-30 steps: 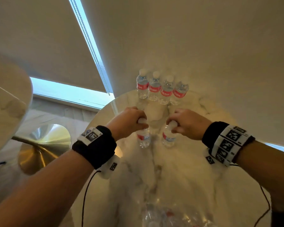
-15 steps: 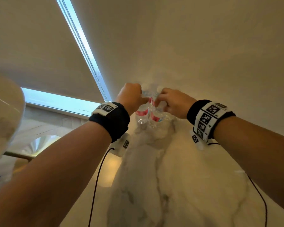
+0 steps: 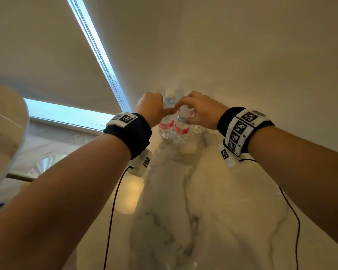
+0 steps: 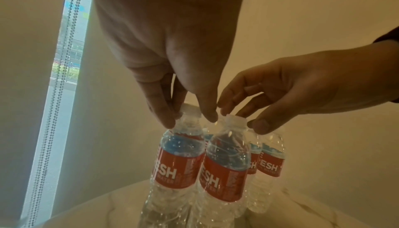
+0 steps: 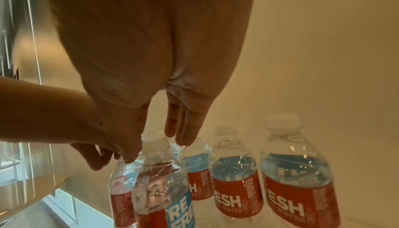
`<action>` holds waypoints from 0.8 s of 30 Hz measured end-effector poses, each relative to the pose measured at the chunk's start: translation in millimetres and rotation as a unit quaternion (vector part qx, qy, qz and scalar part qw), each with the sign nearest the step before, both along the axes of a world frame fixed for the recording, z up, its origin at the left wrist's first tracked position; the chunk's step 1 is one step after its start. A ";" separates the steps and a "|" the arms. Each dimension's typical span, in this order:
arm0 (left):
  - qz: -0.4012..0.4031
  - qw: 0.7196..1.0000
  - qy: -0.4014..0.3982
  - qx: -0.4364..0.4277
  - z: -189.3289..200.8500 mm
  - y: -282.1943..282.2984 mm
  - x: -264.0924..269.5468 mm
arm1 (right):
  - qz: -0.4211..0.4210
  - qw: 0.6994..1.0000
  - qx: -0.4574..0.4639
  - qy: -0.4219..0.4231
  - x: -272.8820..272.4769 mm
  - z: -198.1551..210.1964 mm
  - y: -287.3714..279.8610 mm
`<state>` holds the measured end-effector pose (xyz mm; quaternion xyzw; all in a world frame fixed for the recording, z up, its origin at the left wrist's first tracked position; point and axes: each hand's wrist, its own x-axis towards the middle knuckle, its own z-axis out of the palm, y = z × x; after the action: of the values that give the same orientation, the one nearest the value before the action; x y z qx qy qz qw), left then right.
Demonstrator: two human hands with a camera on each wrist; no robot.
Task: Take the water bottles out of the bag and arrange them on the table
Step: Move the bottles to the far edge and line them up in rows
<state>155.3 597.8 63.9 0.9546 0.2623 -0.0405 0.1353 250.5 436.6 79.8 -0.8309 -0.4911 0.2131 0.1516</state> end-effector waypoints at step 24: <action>-0.282 0.925 0.118 -0.226 3.1 -230.2 -306.1 | 0.162 0.967 -0.162 0.107 -266.5 14.0 -270.2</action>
<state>-150.8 367.6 67.0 0.9217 -0.0196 -0.2473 0.2982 -16.1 166.4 93.8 -0.7258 -0.5591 0.3997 0.0302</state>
